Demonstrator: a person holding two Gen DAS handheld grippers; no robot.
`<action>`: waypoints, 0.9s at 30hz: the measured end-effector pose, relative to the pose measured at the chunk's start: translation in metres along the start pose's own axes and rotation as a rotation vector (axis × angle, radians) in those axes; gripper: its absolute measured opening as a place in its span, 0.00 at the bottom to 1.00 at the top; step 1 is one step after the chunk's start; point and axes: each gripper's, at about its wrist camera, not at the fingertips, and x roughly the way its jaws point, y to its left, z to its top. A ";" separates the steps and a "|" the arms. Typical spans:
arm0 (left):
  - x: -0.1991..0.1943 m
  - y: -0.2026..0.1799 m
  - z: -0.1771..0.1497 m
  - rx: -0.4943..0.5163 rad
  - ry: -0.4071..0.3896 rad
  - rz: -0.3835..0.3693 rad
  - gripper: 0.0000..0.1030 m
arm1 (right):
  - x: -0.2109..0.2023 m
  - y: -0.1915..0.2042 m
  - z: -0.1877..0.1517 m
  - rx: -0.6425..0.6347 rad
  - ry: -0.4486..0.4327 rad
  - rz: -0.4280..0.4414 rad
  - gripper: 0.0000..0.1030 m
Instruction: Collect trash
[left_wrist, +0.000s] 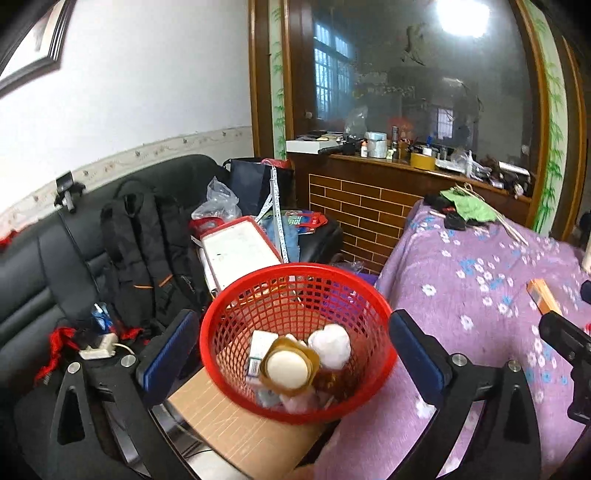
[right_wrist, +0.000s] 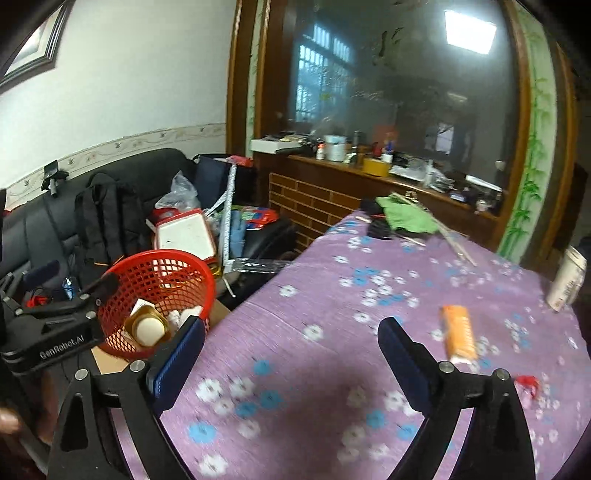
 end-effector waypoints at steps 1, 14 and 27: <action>-0.005 -0.002 -0.002 0.006 -0.008 0.002 0.99 | -0.007 -0.002 -0.004 0.003 -0.005 -0.003 0.98; -0.042 -0.021 -0.038 0.010 0.002 0.071 0.99 | -0.062 -0.012 -0.056 -0.019 -0.036 -0.072 1.00; -0.032 -0.023 -0.049 0.024 0.022 0.027 0.99 | -0.059 -0.005 -0.059 -0.035 -0.023 -0.090 1.00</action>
